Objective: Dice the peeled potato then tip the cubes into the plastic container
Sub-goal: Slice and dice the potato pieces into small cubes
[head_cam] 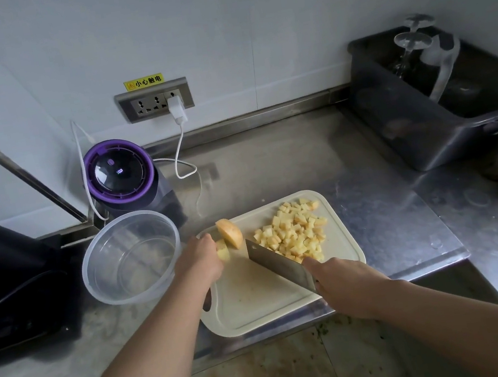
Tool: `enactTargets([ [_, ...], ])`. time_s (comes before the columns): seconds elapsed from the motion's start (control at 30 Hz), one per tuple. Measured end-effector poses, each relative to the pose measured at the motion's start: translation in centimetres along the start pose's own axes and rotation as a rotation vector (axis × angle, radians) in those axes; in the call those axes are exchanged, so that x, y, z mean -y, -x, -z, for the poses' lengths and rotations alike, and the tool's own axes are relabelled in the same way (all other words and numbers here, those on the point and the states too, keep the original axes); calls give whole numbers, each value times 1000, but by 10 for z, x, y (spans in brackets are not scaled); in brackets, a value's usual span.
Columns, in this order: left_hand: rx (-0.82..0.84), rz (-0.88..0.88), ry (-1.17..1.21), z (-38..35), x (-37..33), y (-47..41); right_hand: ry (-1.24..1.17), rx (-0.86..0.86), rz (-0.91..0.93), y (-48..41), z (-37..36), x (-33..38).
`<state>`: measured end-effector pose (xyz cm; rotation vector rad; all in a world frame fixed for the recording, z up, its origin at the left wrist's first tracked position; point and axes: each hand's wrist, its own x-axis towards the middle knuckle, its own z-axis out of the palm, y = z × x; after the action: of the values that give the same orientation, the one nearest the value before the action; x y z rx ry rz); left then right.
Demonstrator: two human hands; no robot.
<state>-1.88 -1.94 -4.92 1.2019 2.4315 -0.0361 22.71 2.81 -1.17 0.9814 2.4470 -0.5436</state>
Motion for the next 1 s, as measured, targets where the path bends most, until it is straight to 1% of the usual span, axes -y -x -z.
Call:
enactTargets([
  [0.13,-71,-69,32,0,2,24,-22,3,-11,1,1,-1],
  [0.2,-105,-154,30,-10,2,39,-25,-2,-16,3,-1,-1],
  [0.23,-95,-206,25,-17,2,47,-26,-2,-22,4,-2,1],
  [0.3,-22,-266,50,-31,4,60,-29,-6,-31,7,-6,3],
  [0.37,18,-270,105,-39,6,65,-29,-6,-31,9,-10,5],
  [0.47,-12,-257,179,-43,11,66,-22,9,-29,13,-13,7],
  [0.63,3,-232,189,-41,7,61,-25,5,-23,16,-14,13],
  [0.7,-22,-212,192,-44,0,64,-16,13,-25,16,-16,15],
  [0.87,-143,-192,193,-53,-10,74,-40,34,-48,20,-16,17],
  [1.0,-141,-205,288,-53,-2,74,-26,47,-44,23,-16,16],
])
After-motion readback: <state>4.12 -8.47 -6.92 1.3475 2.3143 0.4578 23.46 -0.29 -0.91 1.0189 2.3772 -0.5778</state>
